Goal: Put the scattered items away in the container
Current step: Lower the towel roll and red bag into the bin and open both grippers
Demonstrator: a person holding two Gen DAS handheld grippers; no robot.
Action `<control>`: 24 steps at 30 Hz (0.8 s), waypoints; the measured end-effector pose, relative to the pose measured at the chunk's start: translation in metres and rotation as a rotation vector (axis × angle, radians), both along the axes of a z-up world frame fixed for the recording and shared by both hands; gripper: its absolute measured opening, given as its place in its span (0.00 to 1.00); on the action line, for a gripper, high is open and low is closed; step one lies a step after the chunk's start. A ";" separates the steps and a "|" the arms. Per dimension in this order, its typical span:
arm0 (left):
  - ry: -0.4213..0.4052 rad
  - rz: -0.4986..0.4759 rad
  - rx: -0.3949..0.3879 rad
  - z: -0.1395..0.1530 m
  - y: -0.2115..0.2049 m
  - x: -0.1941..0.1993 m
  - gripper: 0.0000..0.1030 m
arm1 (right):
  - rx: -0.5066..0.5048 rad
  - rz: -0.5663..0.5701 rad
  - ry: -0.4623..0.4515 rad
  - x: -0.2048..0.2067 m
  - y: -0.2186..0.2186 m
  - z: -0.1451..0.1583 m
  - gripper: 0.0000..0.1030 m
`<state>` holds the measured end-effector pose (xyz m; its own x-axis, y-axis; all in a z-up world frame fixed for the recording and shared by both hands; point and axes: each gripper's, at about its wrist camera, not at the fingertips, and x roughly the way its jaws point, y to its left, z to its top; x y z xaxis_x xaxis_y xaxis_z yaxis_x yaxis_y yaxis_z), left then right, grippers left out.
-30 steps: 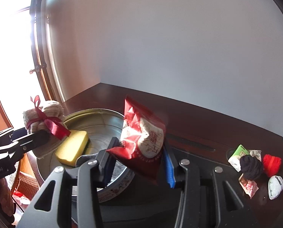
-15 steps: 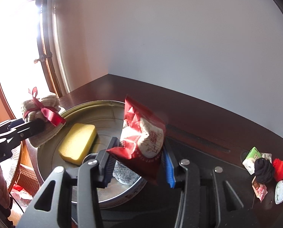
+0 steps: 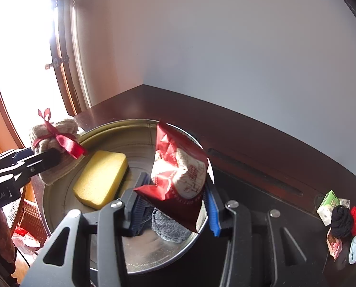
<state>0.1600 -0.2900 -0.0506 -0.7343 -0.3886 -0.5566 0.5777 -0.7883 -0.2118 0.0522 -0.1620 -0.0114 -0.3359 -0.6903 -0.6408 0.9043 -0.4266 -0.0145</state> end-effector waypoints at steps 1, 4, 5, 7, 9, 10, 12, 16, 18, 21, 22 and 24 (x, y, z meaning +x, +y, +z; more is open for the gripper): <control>-0.002 0.002 0.001 -0.002 -0.002 0.000 0.48 | 0.002 0.002 0.000 0.000 -0.001 0.000 0.43; -0.010 0.008 0.003 -0.006 -0.007 -0.001 0.48 | 0.010 0.003 0.000 0.000 -0.003 -0.001 0.43; -0.012 0.010 0.004 -0.007 -0.007 -0.002 0.48 | 0.012 0.003 -0.001 0.000 -0.003 -0.001 0.43; -0.017 0.014 0.004 -0.009 -0.009 -0.003 0.48 | 0.017 0.004 -0.002 0.000 -0.004 -0.001 0.43; -0.024 0.019 0.006 -0.011 -0.011 -0.004 0.48 | 0.023 0.004 -0.002 0.000 -0.006 -0.003 0.43; -0.025 0.021 0.007 -0.011 -0.012 -0.004 0.48 | 0.025 0.006 -0.002 0.000 -0.007 -0.003 0.43; -0.027 0.025 0.009 -0.013 -0.014 -0.005 0.48 | 0.032 0.007 -0.001 0.000 -0.011 -0.005 0.43; -0.027 0.023 0.012 -0.012 -0.013 -0.007 0.48 | 0.036 0.012 0.000 0.001 -0.015 -0.006 0.43; -0.029 0.021 0.012 -0.012 -0.013 -0.008 0.48 | 0.038 0.012 0.000 0.001 -0.016 -0.006 0.43; -0.033 0.020 0.013 -0.013 -0.014 -0.011 0.48 | 0.040 0.012 -0.001 0.001 -0.018 -0.007 0.43; -0.033 0.020 0.015 -0.014 -0.015 -0.012 0.48 | 0.042 0.012 -0.001 0.000 -0.019 -0.007 0.43; -0.034 0.021 0.016 -0.014 -0.015 -0.013 0.48 | 0.045 0.014 -0.001 0.001 -0.021 -0.008 0.43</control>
<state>0.1470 -0.3052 -0.0643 -0.7067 -0.3947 -0.5872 0.6010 -0.7728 -0.2039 0.0527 -0.1830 -0.0199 -0.3256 -0.6651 -0.6720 0.9101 -0.4131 -0.0322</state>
